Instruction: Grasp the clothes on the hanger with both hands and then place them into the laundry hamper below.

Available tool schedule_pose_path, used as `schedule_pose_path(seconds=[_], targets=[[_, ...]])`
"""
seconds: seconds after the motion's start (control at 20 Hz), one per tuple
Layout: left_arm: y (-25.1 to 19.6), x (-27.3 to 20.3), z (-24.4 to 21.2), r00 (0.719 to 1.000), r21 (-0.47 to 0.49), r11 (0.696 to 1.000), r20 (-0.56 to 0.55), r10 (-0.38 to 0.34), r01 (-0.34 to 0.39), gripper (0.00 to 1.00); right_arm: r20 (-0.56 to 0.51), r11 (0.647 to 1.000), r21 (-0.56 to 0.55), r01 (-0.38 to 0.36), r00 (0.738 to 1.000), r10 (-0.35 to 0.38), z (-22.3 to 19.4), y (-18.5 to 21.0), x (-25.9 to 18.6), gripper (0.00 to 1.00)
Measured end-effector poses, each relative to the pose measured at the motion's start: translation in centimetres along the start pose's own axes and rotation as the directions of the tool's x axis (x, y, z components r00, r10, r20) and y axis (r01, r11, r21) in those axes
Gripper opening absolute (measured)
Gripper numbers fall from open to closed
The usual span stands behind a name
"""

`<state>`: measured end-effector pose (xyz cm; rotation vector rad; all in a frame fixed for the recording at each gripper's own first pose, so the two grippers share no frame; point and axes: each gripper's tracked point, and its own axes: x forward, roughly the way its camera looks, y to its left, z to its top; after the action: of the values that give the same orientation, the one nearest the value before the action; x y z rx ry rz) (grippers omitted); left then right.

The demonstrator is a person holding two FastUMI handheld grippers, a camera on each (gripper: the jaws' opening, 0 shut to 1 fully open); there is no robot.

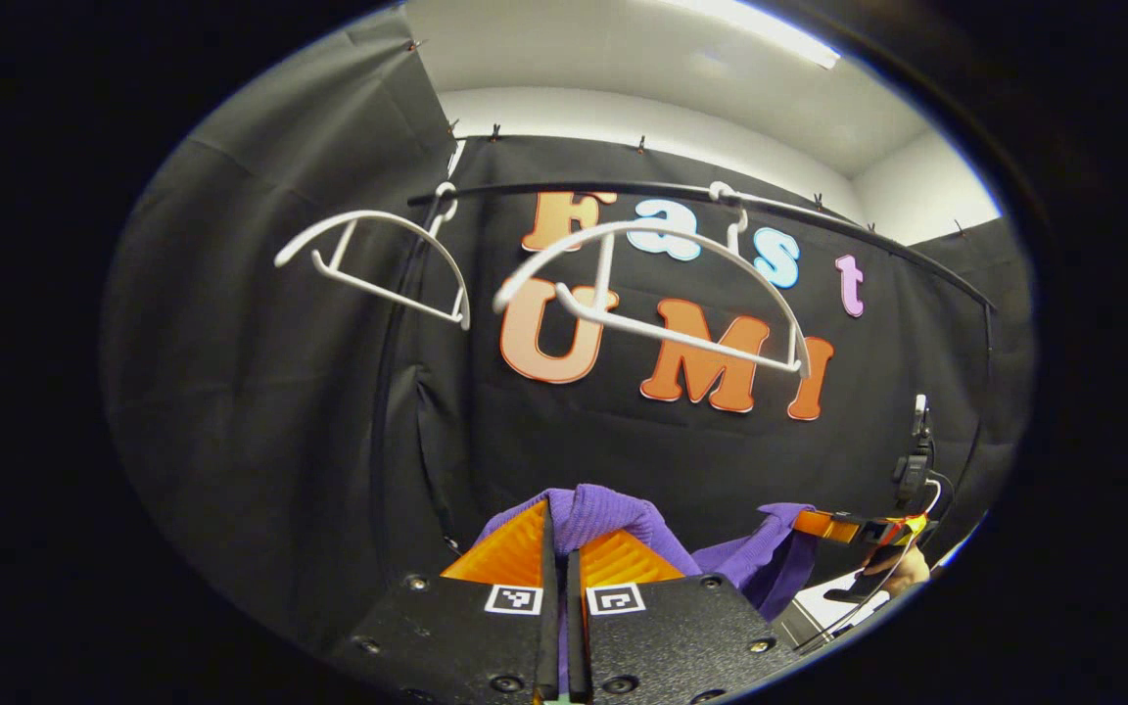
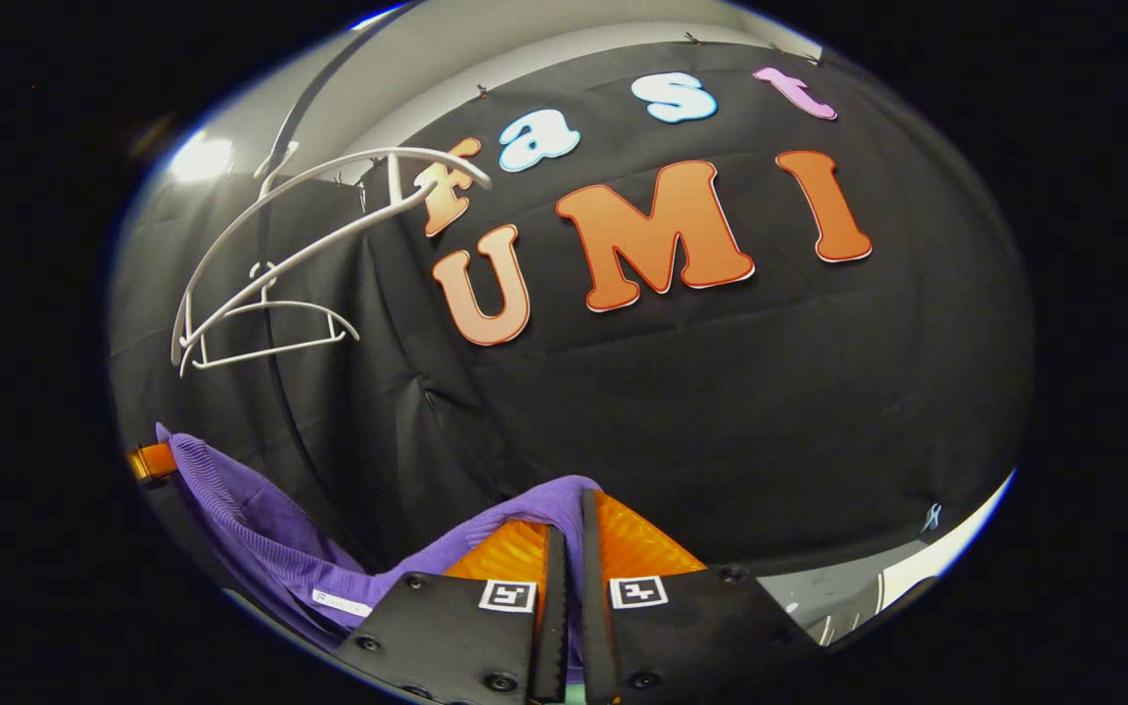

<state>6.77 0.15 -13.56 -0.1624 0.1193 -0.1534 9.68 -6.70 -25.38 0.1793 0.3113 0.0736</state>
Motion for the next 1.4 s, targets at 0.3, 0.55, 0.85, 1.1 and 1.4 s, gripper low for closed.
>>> schedule_pose_path(seconds=[0.3, 0.55, 0.85, 1.1, 1.4], targets=[[-4.5, 2.8, -8.4, 0.990, -0.048, 0.998, -0.126, -0.057, 0.052, 0.04, -0.032, 0.998, -0.049, 0.032, 0.999, -0.033, -4.7, -0.3, -1.3, 0.14], [-7.4, 5.0, -15.2, 0.968, -0.051, 0.995, -0.234, -0.093, 0.084, 0.04, -0.108, 0.997, -0.028, 0.070, 0.992, -0.073, -10.9, -1.7, -1.0, 0.14], [-9.2, 7.4, -25.5, 0.910, -0.035, 0.996, -0.405, -0.087, 0.080, 0.03, -0.236, 0.989, -0.035, 0.141, 0.961, -0.145, -20.4, -5.2, 0.4, 0.14], [-9.0, 9.2, -35.2, 0.833, -0.015, 0.998, -0.551, -0.058, 0.059, 0.04, -0.357, 0.982, -0.027, 0.188, 0.916, -0.185, -28.8, -7.7, 1.3, 0.14], [-7.6, 9.2, -48.5, 0.672, -0.010, 1.000, -0.741, -0.014, 0.010, 0.04, -0.525, 0.973, -0.047, 0.228, 0.823, -0.218, -39.9, -9.9, 2.3, 0.14]])
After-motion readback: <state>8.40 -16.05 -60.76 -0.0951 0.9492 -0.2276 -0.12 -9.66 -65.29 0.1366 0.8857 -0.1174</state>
